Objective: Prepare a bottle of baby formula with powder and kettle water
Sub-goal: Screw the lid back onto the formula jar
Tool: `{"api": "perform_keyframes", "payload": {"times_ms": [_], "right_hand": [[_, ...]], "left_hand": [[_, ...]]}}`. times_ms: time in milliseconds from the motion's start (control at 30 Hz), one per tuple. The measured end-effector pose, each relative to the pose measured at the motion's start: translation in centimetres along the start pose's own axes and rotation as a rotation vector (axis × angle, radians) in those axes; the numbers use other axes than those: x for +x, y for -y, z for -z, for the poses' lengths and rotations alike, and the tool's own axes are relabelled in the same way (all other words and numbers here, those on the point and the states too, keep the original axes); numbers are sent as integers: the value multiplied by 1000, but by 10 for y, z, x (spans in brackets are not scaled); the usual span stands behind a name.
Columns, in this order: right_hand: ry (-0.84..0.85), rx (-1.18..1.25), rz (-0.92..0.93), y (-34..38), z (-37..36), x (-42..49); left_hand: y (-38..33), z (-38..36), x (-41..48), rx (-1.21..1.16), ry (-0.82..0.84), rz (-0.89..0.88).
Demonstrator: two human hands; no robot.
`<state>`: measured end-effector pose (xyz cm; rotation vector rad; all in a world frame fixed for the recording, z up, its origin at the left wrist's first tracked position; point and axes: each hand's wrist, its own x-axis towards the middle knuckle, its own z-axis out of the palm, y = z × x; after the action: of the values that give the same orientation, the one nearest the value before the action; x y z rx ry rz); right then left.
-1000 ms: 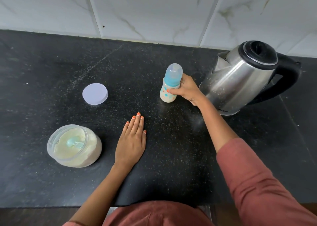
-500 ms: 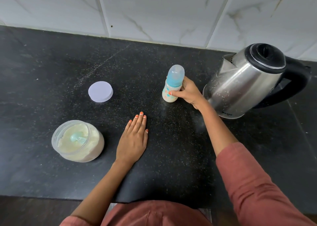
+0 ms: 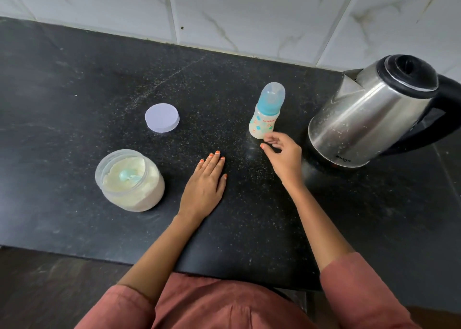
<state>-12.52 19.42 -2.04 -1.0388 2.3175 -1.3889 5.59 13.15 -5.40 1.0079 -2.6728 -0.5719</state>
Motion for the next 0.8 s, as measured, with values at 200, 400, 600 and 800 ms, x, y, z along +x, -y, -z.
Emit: {"api": "perform_keyframes", "payload": {"times_ms": [200, 400, 600, 800], "right_hand": [[15, 23, 17, 31, -26, -15], [74, 126, -54, 73, -60, -12], [226, 53, 10, 108, -112, -3], [388, -218, 99, 128, -165, 25]], "left_hand": [[-6, 21, -7, -169, -54, -68], [-5, 93, -15, -252, -191, -192], [36, 158, -32, -317, -279, -206], [104, 179, -50, -568, 0, -108]]}}
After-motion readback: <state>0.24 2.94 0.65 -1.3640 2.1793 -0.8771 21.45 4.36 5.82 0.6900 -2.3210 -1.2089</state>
